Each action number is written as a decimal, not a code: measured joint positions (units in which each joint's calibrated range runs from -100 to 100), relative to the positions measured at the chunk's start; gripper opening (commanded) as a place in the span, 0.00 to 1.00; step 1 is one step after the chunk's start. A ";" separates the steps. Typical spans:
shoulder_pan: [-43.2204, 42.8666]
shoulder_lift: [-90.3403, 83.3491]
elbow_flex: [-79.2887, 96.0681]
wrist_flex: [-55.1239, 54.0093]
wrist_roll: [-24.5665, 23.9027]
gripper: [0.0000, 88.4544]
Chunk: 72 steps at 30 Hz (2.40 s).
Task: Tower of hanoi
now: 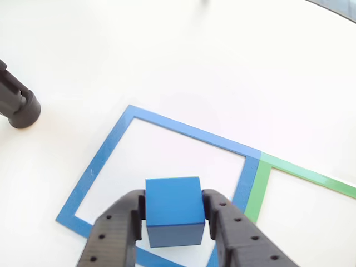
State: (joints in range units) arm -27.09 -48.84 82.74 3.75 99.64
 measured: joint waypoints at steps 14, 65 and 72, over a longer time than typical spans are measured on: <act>-0.70 38.75 -1.24 -42.89 0.00 0.05; 1.05 54.28 -7.70 -50.71 0.00 0.25; 2.11 54.03 -7.70 -50.79 0.00 0.26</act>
State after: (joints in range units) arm -24.99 5.19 75.03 -47.04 99.64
